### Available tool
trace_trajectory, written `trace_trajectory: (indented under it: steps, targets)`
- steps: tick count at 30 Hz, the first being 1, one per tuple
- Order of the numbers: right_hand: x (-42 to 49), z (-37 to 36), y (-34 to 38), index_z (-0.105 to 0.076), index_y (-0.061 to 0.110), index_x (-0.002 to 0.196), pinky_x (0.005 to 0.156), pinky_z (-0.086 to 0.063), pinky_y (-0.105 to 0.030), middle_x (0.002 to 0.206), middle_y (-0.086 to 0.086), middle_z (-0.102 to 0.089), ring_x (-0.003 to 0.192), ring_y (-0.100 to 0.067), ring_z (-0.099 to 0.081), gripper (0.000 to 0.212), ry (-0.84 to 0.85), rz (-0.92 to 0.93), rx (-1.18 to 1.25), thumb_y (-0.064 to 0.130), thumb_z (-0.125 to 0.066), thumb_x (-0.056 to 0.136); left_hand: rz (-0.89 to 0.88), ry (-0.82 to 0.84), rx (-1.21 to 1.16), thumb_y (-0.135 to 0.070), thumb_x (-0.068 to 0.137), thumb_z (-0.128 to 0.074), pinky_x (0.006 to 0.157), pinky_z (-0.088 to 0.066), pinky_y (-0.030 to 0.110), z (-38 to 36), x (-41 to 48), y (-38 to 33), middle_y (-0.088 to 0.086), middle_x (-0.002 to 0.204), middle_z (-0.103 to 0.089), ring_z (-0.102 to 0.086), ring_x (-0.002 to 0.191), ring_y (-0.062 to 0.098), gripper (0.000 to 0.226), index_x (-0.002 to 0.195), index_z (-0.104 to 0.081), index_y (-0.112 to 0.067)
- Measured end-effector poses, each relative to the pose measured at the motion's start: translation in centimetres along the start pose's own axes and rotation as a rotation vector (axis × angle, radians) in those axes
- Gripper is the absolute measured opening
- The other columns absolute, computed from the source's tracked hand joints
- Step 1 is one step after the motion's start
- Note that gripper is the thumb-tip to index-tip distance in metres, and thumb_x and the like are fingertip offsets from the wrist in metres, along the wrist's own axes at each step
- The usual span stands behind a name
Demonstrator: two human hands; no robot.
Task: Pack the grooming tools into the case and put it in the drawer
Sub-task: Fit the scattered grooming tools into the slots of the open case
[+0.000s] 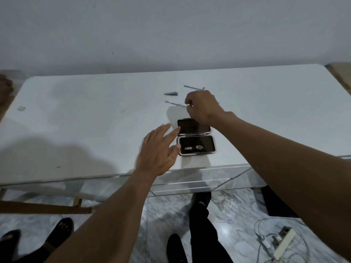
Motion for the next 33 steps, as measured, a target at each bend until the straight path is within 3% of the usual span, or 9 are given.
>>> trace_trajectory:
  steps: [4,8,11,14,17,19,22,24,33]
  targets:
    - [4.7,-0.7,1.3,-0.065,0.000,0.109,0.089,-0.047,-0.037,0.114,-0.018,-0.065,0.109,-0.035,-0.059,0.026,0.001,0.019,-0.077,0.000,-0.051,0.087,0.009,-0.008,0.002,-0.045,0.089,-0.035,0.110,-0.033,0.042,0.2,0.2,0.0,0.005,0.148,-0.044,-0.038,0.137,0.023,0.057,0.142,-0.045,-0.027]
    - [7.1,-2.1,1.8,-0.052,0.005,0.075,0.073,-0.039,-0.034,0.090,-0.015,-0.053,0.103,-0.039,-0.059,0.013,0.071,-0.012,-0.124,-0.005,-0.049,0.084,0.008,-0.006,0.020,-0.043,0.090,-0.041,0.109,-0.034,0.040,0.3,0.2,-0.1,0.003,0.147,-0.045,-0.039,0.137,0.021,0.055,0.142,-0.044,-0.027]
    - [8.1,-3.1,1.9,-0.058,-0.003,0.106,0.082,-0.044,-0.037,0.116,-0.022,-0.054,0.106,-0.041,-0.057,0.021,0.110,0.005,-0.162,-0.003,-0.049,0.086,0.015,0.003,0.029,-0.044,0.093,-0.040,0.111,-0.030,0.040,0.2,0.3,0.0,0.003,0.150,-0.041,-0.034,0.139,0.021,0.053,0.143,-0.041,-0.029]
    - [8.8,-3.4,1.9,-0.059,-0.003,0.107,0.087,-0.045,-0.038,0.117,-0.023,-0.056,0.106,-0.040,-0.058,0.024,0.109,0.004,-0.173,-0.005,-0.046,0.087,0.028,0.020,0.028,-0.045,0.095,-0.036,0.113,-0.028,0.041,-0.1,0.3,0.1,0.002,0.152,-0.038,-0.031,0.141,0.020,0.052,0.144,-0.038,-0.031]
    - [8.8,-3.4,2.1,-0.053,0.000,0.079,0.074,-0.039,-0.036,0.087,-0.015,-0.056,0.098,-0.038,-0.059,0.011,0.102,0.006,-0.179,-0.008,-0.046,0.084,0.032,0.018,0.036,-0.045,0.093,-0.037,0.113,-0.028,0.040,-0.1,0.4,0.1,0.002,0.151,-0.039,-0.032,0.141,0.020,0.052,0.143,-0.039,-0.031]
    - [8.3,-3.4,2.0,-0.034,0.009,0.060,0.069,-0.033,-0.032,0.065,-0.006,-0.037,0.087,-0.035,-0.057,0.030,0.101,-0.001,-0.176,-0.008,-0.047,0.081,0.032,0.007,0.028,-0.045,0.092,-0.039,0.111,-0.030,0.041,-0.1,0.4,0.1,0.002,0.150,-0.041,-0.034,0.140,0.020,0.053,0.142,-0.041,-0.030]
    - [6.7,-2.8,1.6,-0.055,0.000,0.074,0.068,-0.034,-0.031,0.075,-0.011,-0.051,0.080,-0.032,-0.051,0.011,0.056,-0.018,-0.098,-0.005,-0.048,0.081,0.028,-0.023,0.003,-0.043,0.087,-0.043,0.109,-0.034,0.041,0.1,0.3,0.1,0.002,0.146,-0.045,-0.038,0.137,0.021,0.054,0.139,-0.046,-0.029]
    - [5.5,-2.5,0.9,-0.064,-0.002,0.091,0.069,-0.042,-0.033,0.093,-0.017,-0.063,0.085,-0.032,-0.057,0.017,0.016,-0.021,-0.047,-0.003,-0.049,0.083,0.033,-0.040,-0.005,-0.043,0.086,-0.043,0.108,-0.034,0.041,0.1,0.3,0.2,0.002,0.146,-0.046,-0.039,0.136,0.020,0.055,0.138,-0.048,-0.029]
    - [-4.2,-0.8,-2.4,-0.070,0.003,0.090,0.069,-0.042,-0.031,0.096,-0.015,-0.069,0.088,-0.035,-0.062,0.018,-0.059,-0.033,-0.082,0.007,-0.053,0.085,0.043,-0.050,-0.003,-0.040,0.087,-0.045,0.111,-0.029,0.041,0.0,0.1,0.2,0.003,0.148,-0.044,-0.036,0.138,0.021,0.054,0.141,-0.045,-0.031]
Point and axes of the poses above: each hand's wrist, its own x-axis towards the middle knuckle, its own z-axis out of the back of the hand, y = z × x, the point moved 7 cm from there along x, towards the middle knuckle
